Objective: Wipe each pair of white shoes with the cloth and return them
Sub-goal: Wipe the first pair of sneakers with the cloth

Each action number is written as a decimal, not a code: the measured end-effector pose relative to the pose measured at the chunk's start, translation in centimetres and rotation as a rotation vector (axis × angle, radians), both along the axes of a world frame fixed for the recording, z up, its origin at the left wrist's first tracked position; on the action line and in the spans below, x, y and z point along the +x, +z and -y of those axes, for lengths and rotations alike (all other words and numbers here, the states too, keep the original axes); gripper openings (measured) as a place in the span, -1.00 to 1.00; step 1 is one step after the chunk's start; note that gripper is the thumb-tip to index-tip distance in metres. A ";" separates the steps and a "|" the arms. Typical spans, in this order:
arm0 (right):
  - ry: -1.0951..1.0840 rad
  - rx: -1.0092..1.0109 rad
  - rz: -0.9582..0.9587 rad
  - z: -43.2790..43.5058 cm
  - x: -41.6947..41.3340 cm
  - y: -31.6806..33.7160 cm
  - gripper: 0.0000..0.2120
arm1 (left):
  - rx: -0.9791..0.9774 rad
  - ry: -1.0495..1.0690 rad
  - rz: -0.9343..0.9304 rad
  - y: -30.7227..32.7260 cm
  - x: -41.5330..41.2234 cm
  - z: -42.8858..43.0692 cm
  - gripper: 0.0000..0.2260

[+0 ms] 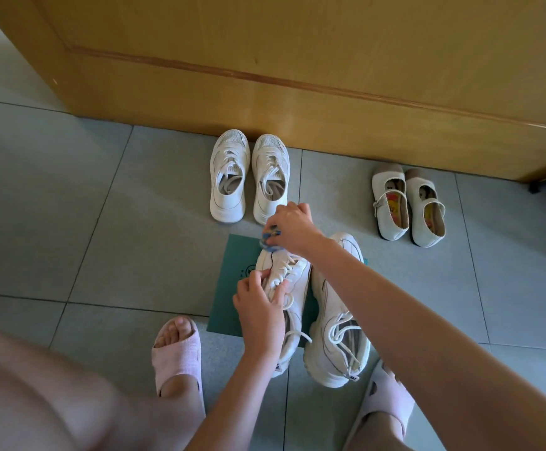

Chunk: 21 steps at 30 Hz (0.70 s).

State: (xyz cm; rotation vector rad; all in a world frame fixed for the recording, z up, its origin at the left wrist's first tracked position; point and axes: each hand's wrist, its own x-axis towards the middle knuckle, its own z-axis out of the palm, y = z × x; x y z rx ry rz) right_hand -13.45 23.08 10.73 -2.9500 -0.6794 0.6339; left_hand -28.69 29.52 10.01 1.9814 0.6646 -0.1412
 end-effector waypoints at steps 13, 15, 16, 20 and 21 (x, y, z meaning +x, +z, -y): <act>-0.476 0.323 0.272 4.9 -1.8 -1.8 -0.78 | -0.018 0.009 -0.010 0.1 -0.1 0.0 -0.70; -0.480 0.513 0.185 5.1 -2.3 -1.3 -0.83 | -0.014 0.009 -0.013 0.1 -0.1 0.0 -0.69; -0.456 0.573 0.155 5.2 -2.5 -1.0 -0.85 | -0.012 0.007 -0.015 0.1 -0.1 0.0 -0.69; -0.272 0.616 0.035 5.6 -3.5 -0.7 -0.87 | -0.007 0.004 -0.018 0.0 -0.1 0.0 -0.68; -0.252 0.607 -0.005 5.6 -3.7 -0.7 -0.86 | -0.008 0.006 -0.016 0.0 -0.1 0.0 -0.68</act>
